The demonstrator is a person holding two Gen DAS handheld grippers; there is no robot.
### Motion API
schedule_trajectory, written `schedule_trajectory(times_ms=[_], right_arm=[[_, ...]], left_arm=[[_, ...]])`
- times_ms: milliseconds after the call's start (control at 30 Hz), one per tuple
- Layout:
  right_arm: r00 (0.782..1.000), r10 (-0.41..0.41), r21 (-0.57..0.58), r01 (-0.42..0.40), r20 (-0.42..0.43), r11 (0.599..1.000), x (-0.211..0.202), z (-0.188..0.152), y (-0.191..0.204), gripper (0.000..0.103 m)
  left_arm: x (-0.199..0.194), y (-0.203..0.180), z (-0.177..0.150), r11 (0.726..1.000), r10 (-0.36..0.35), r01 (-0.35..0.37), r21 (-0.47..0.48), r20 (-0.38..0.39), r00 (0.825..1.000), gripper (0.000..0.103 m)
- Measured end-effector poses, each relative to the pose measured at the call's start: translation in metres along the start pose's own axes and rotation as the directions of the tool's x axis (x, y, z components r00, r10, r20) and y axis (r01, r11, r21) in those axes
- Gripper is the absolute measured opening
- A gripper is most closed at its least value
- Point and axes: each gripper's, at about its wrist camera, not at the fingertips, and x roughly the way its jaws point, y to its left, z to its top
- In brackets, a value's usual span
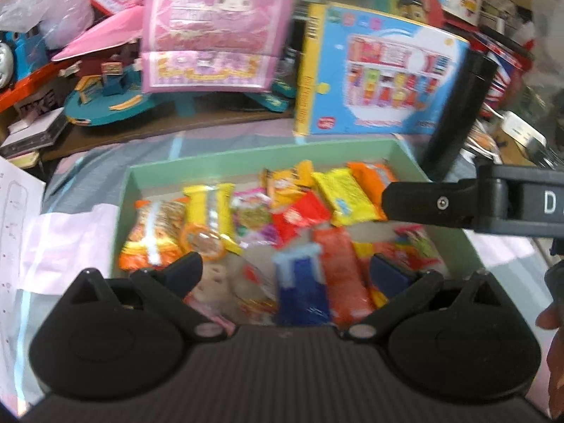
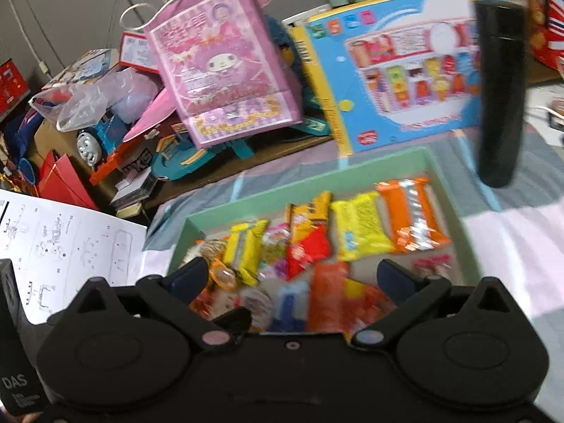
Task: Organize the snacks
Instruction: 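Grasp the yellow lolly stick with the left tool while the right tool grasps the pink-patterned packet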
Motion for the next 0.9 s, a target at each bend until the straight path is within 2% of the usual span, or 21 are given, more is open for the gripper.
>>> schedule_trajectory(times_ms=[267,467,733,900], right_arm=[[0.996,-0.093,0.079,0.094,-0.008,0.992,-0.054,-0.039,-0.076,0.103],[0.99,-0.132,0.16,0.137,-0.046,0.977,-0.082,-0.079,-0.134,0.103],[0.989,-0.139,0.281,0.148,-0.053,0.948,-0.093,-0.108,-0.181,0.103],[0.99,-0.133,0.317,0.142,-0.049,0.938,-0.093,-0.118,-0.201,0.103]], left_arm=[[0.0,-0.068,-0.038,0.99,-0.086,0.094,0.11,-0.077,0.993,0.103],[0.014,-0.114,-0.069,0.968,-0.137,0.171,0.182,-0.184,0.973,0.103],[0.027,-0.171,-0.092,0.925,-0.17,0.247,0.287,-0.268,0.948,0.103],[0.037,-0.195,-0.096,0.914,-0.167,0.263,0.309,-0.304,0.938,0.103]])
